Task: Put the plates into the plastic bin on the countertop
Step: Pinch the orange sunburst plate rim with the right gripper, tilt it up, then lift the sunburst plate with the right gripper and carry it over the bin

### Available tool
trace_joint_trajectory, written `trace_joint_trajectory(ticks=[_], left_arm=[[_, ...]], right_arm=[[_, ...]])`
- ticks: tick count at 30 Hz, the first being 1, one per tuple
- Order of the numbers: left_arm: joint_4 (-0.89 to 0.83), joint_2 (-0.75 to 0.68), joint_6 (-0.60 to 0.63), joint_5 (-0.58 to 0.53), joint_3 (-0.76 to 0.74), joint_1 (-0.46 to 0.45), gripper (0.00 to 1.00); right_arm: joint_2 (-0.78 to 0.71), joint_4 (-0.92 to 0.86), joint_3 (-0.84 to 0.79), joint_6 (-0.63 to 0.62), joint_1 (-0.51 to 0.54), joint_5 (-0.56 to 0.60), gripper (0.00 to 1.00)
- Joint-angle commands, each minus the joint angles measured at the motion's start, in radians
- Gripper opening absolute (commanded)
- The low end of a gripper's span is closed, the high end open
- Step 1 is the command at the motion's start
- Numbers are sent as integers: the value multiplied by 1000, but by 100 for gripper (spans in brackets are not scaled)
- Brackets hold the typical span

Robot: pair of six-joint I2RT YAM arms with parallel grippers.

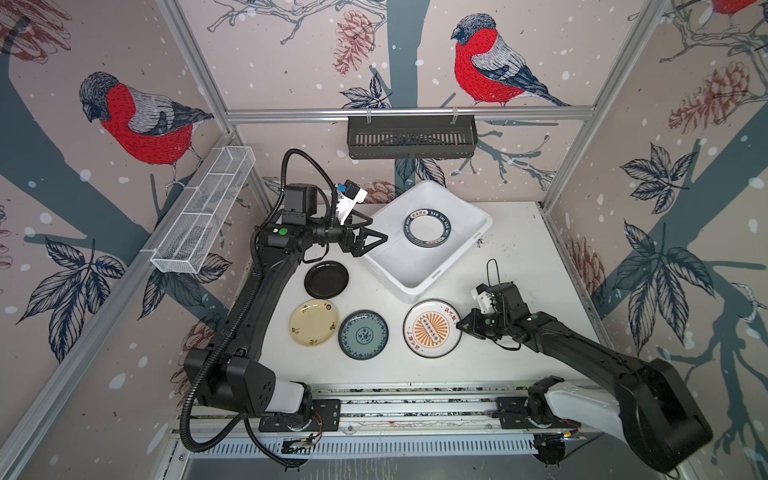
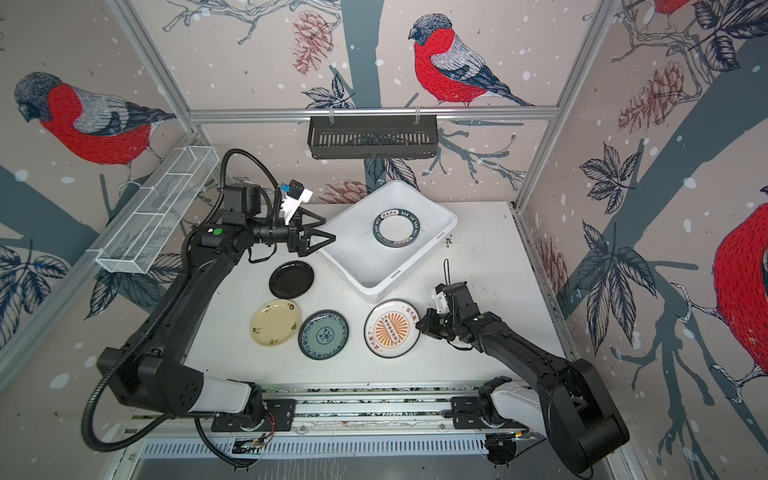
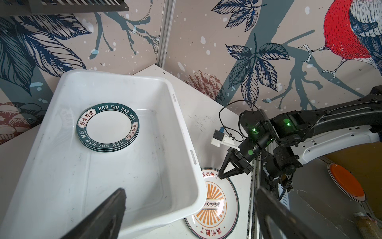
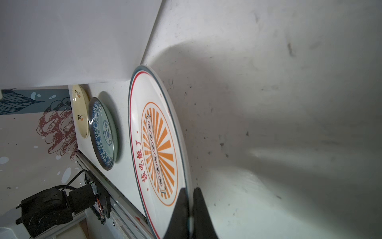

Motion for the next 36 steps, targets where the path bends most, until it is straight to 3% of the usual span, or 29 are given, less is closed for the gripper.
trace_joint_trajectory(ticks=[1,25,36], left_arm=[[20,1,0,20,2,1,97],[87,25,-78,11,4,0,96],[104,24,-94,-80,7,0,96]], right_arm=[[-27,-91,23,-38,-18,-16,1],[-75,-350,159,-167,-74,-141,0],[-60,-459,263,-254,-58,-181,1]])
